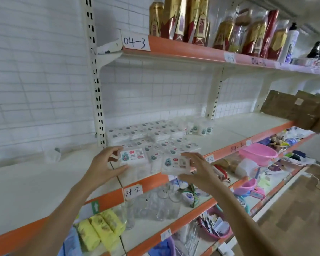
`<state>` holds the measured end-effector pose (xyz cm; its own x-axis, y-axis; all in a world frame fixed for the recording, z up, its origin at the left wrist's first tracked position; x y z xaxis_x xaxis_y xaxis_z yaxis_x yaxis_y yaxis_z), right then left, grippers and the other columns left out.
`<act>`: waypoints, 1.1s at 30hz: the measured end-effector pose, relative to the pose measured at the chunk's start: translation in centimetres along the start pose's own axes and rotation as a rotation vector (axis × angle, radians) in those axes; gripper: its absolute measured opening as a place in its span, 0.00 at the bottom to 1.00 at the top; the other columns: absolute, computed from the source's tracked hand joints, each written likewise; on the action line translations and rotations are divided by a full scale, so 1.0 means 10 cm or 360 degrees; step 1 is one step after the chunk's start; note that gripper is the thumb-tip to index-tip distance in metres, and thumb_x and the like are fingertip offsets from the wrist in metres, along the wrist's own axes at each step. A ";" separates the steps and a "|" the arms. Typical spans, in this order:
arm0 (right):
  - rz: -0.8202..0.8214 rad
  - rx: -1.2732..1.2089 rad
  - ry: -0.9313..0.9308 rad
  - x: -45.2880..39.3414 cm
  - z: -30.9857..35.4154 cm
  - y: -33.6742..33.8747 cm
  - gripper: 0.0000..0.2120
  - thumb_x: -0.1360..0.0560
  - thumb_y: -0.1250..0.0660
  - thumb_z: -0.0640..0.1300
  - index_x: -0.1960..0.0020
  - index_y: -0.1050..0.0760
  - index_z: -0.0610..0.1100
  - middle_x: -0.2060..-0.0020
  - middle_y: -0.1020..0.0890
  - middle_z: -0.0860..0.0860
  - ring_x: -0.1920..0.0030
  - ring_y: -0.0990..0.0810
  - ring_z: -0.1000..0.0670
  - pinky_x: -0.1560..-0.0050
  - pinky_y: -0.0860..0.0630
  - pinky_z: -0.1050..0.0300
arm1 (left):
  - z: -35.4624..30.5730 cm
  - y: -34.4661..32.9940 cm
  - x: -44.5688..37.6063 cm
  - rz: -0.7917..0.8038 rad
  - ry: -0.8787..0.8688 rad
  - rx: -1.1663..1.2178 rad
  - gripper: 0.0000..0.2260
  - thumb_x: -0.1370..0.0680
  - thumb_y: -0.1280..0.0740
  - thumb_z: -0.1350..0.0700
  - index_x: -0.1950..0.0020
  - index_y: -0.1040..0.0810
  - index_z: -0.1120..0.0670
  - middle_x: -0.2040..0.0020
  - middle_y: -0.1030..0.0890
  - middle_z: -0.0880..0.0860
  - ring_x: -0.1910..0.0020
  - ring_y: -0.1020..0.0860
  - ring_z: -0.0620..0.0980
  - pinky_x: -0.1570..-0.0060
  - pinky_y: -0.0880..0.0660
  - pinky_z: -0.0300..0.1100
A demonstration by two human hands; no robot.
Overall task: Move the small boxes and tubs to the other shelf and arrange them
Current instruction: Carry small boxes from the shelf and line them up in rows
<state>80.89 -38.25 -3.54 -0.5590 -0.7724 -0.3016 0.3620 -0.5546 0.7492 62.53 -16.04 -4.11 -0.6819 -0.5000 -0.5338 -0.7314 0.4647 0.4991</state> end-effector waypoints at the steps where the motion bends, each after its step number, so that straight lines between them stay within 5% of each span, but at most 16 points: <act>1: 0.0031 0.0005 0.0033 -0.19 -0.02 0.00 0.32 0.33 0.25 0.41 0.32 0.33 0.47 0.40 0.31 0.52 0.45 0.30 0.55 0.54 0.35 0.75 | 0.03 0.00 -0.12 -0.0023 0.0020 -0.0006 0.24 0.34 0.24 0.59 0.44 0.29 0.42 0.47 0.24 0.46 0.49 0.26 0.35 0.51 0.28 0.26; 11: 0.0400 0.0106 0.0354 -1.67 0.05 -0.42 0.34 0.32 0.26 0.48 0.30 0.36 0.45 0.37 0.36 0.48 0.38 0.32 0.48 0.42 0.35 0.63 | 0.58 0.11 -0.74 -0.0218 0.0459 -0.0009 0.24 0.32 0.25 0.59 0.38 0.26 0.54 0.45 0.22 0.50 0.52 0.22 0.47 0.54 0.26 0.28; 16: 0.0670 0.0178 0.0423 -2.17 0.02 -0.78 0.34 0.31 0.27 0.49 0.29 0.38 0.47 0.35 0.37 0.48 0.40 0.33 0.50 0.47 0.31 0.60 | 0.87 0.07 -0.73 -0.0251 0.0736 0.0053 0.21 0.32 0.25 0.58 0.41 0.25 0.55 0.47 0.20 0.52 0.52 0.21 0.48 0.52 0.25 0.36; 20: 0.0793 0.0283 0.0544 -2.36 0.00 -0.96 0.34 0.29 0.30 0.52 0.28 0.39 0.48 0.31 0.37 0.48 0.31 0.40 0.47 0.32 0.40 0.52 | 0.89 -0.05 -0.71 -0.0281 0.0857 0.0067 0.18 0.31 0.26 0.59 0.44 0.25 0.51 0.48 0.21 0.46 0.52 0.22 0.44 0.49 0.24 0.38; 24: 0.0749 0.0379 0.0728 -2.44 0.01 -1.03 0.33 0.28 0.33 0.54 0.27 0.40 0.50 0.31 0.33 0.48 0.30 0.40 0.45 0.31 0.43 0.53 | 0.90 -0.10 -0.69 -0.0477 0.0924 0.0107 0.17 0.30 0.27 0.61 0.44 0.27 0.52 0.48 0.25 0.45 0.53 0.23 0.40 0.60 0.26 0.29; 28: 0.0679 0.0501 0.0859 -2.46 -0.05 -1.13 0.31 0.28 0.35 0.59 0.29 0.38 0.49 0.32 0.32 0.50 0.30 0.39 0.45 0.31 0.46 0.54 | 0.94 -0.14 -0.63 -0.0516 0.0953 0.0046 0.18 0.30 0.27 0.60 0.42 0.26 0.54 0.48 0.22 0.46 0.52 0.22 0.40 0.57 0.25 0.28; 33: 0.0514 0.0465 0.1007 -2.43 -0.07 -1.14 0.39 0.35 0.54 0.70 0.34 0.30 0.49 0.37 0.28 0.52 0.35 0.33 0.46 0.34 0.39 0.52 | 0.90 -0.20 -0.64 -0.0538 0.0929 -0.0061 0.19 0.30 0.27 0.59 0.41 0.27 0.54 0.49 0.22 0.44 0.52 0.23 0.38 0.56 0.27 0.26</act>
<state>90.92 -13.38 -5.17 0.1065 -0.9610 -0.2553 0.1735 -0.2348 0.9564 68.35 -7.22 -7.84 -0.2950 -0.9312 -0.2142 -0.8965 0.1922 0.3991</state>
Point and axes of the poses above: each hand's wrist, its own x-axis away from the middle knuckle, its own y-axis out of the back of the hand, z = x × y, the point moved 8 cm from there along -x, towards the middle knuckle
